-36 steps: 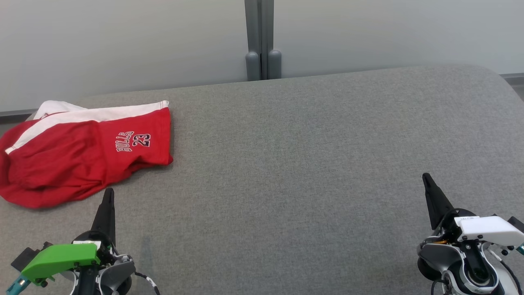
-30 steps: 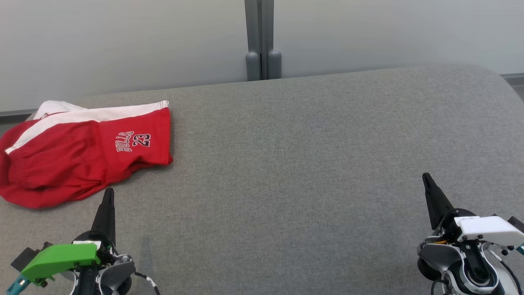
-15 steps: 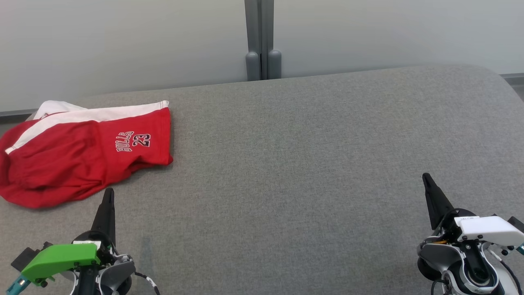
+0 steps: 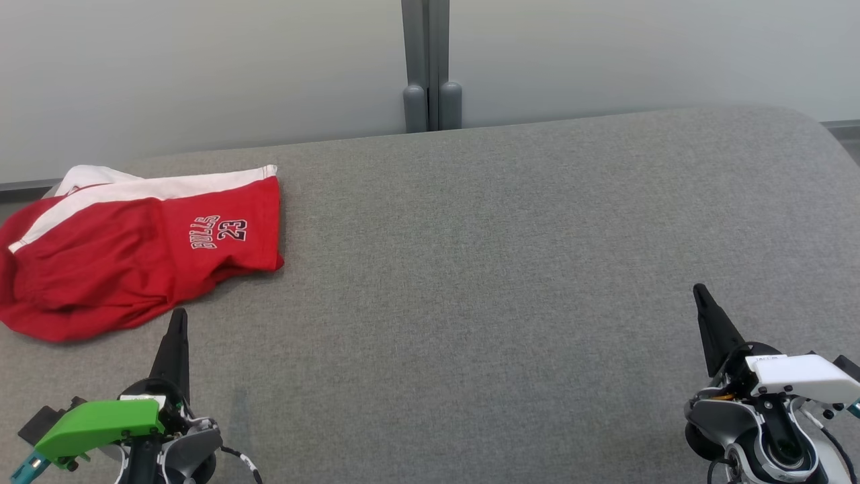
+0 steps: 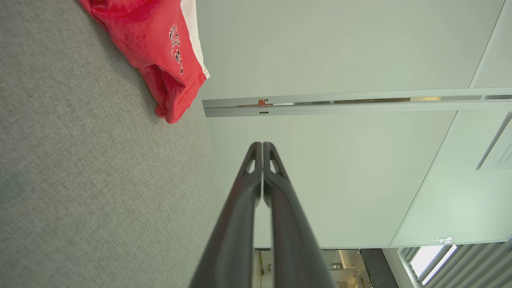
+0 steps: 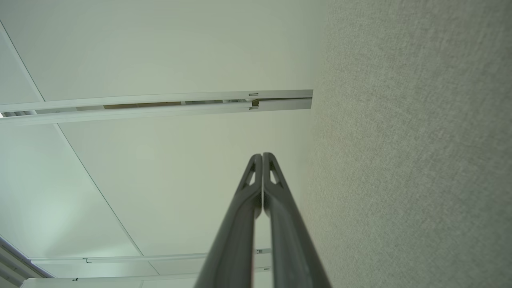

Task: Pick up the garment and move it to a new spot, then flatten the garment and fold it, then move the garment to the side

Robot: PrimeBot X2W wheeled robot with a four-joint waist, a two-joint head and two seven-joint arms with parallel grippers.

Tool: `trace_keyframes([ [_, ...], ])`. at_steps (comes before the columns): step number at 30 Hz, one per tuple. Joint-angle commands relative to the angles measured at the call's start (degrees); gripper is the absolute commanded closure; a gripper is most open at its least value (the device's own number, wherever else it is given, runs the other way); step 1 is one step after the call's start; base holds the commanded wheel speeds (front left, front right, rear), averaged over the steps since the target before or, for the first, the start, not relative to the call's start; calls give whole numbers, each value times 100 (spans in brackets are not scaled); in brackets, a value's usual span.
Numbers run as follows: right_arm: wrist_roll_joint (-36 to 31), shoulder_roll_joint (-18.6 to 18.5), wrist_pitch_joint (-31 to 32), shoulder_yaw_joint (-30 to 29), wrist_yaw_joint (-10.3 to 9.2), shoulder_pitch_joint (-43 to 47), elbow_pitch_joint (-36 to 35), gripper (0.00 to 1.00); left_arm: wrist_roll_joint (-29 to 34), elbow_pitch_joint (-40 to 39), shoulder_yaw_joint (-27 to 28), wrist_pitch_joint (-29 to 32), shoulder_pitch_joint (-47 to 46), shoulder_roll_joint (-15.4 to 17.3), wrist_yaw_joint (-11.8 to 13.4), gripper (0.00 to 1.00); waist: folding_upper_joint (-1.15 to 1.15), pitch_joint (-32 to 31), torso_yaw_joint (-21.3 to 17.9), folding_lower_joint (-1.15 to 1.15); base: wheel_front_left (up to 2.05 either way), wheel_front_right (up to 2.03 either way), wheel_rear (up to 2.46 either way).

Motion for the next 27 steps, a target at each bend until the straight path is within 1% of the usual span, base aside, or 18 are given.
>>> trace_keyframes([
  [1,-19,-3,9,-1,2,-39,-18,100,-21,0,10,13,-67,32,-36,100,0,0,0,0,0,0,0],
  [27,-19,-3,9,-1,2,-39,-18,100,-21,1,10,13,-67,32,-36,100,0,0,0,0,0,0,0],
])
